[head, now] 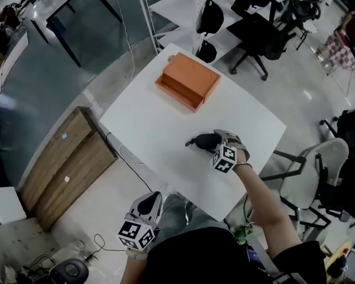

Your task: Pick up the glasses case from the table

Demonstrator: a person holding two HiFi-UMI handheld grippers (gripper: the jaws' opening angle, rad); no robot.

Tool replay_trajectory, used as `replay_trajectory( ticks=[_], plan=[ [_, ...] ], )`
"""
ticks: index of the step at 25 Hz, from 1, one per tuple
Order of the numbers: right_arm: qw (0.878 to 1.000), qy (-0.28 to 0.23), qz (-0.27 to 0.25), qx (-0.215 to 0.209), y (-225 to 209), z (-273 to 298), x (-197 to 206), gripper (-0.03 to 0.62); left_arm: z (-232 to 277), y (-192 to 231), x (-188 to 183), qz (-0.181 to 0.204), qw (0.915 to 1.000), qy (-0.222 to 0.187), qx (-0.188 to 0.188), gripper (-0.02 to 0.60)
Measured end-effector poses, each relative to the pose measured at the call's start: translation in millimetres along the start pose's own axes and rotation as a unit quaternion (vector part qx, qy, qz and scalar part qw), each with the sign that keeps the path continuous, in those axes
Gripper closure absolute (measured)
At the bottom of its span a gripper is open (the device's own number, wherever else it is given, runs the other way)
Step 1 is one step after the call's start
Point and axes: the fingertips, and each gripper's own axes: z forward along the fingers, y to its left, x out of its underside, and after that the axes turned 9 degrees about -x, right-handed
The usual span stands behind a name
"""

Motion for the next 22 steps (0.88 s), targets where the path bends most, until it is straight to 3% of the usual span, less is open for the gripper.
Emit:
replay_trajectory(
  ticks=[2, 6, 11, 15, 22],
  plan=[
    [1.0, 0.003, 0.0, 0.008, -1, -1, -2, 0.196, -3, 4, 1, -0.002, 1.0, -0.003, 0.0, 0.563],
    [0.999, -0.016, 0.04, 0.015, 7, -13, -14, 0.322, -11, 12, 0, 0.001, 1.0, -0.007, 0.004, 0.563],
    [0.987, -0.072, 0.138, 0.031, 7, -48, -26, 0.338, -10, 12, -16, 0.018, 0.9992, -0.024, 0.026, 0.563],
    [0.969, -0.132, 0.204, 0.053, 16, -93, -36, 0.339, -8, 8, -31, 0.035, 0.9976, -0.035, 0.049, 0.563],
    [0.921, -0.239, 0.295, 0.082, 43, -177, -49, 0.341, 9, -21, -56, 0.067, 0.991, -0.044, 0.107, 0.563]
  ],
)
